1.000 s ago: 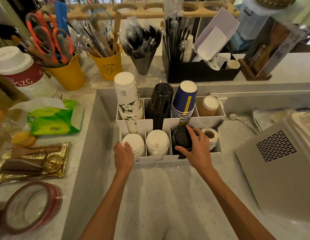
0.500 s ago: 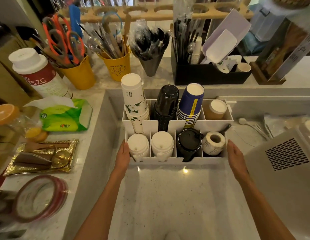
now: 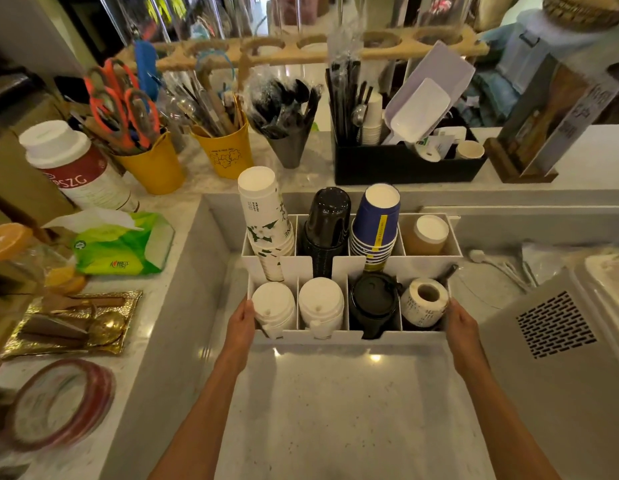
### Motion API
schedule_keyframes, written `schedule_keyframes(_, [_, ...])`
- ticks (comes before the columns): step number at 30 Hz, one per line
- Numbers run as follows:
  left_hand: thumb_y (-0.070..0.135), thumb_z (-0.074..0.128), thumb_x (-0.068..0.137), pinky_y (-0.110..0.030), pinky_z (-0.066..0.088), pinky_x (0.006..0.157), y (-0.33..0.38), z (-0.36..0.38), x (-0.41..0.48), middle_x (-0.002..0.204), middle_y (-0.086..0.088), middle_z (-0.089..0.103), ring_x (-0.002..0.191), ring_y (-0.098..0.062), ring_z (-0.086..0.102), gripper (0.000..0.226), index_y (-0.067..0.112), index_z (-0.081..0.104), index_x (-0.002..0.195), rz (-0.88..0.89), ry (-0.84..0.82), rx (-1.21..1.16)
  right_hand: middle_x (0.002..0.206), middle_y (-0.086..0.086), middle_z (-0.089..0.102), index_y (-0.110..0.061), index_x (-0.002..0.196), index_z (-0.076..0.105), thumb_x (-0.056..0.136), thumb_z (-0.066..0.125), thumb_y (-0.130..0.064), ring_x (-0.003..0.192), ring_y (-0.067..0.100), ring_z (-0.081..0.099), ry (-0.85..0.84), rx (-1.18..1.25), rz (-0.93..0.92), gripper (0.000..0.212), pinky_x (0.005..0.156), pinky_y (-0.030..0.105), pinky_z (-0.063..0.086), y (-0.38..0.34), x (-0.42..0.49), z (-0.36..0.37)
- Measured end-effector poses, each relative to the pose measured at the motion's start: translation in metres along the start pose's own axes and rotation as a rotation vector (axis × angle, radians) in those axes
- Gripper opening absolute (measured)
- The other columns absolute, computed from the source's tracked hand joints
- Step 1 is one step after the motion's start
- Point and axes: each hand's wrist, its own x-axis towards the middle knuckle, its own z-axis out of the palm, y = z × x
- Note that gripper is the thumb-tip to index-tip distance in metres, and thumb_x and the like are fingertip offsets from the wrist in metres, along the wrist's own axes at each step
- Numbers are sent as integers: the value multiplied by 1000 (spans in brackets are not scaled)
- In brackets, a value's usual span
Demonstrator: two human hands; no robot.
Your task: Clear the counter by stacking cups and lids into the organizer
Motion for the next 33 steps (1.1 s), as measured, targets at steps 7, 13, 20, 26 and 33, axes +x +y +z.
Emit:
schedule_keyframes(7, [28,34,104,-37,44,96,2,1,4,129,-11,59,113,-23,54,39,13,52,135,40,30,7,114,5,64,-19,115,65,103,34,-31,104,17,54,18,21,36,35,83,31,38,-4,-2,4])
schedule_keyframes(13, [23,37,103,-27,47,70,-1,2,7,119,-18,64,93,-19,57,36,6,58,125,70,83,7,111,7,63,-9,116,65,104,31,-36,104,21,54,7,-4,47,45,82,33,38,-1,-2,3])
schedule_keyframes(20, [20,38,102,-39,47,89,1,1,6,121,-22,63,101,-26,58,36,-1,57,124,75,90,20,116,11,65,-12,118,64,104,31,-38,105,22,56,-15,-14,30,45,83,34,40,3,-1,1])
schedule_keyframes(26, [23,38,102,-32,46,80,0,1,5,105,-11,65,94,-20,56,30,7,63,105,101,84,47,119,9,65,-14,122,63,103,31,-40,115,26,57,-40,-41,17,45,88,36,42,4,1,-1])
schedule_keyframes(33, [25,36,104,-39,49,92,2,-4,1,116,-12,64,109,-28,59,34,9,60,121,112,23,85,122,4,64,-21,120,65,101,35,-46,112,20,56,-61,-58,19,42,88,38,44,12,10,-6])
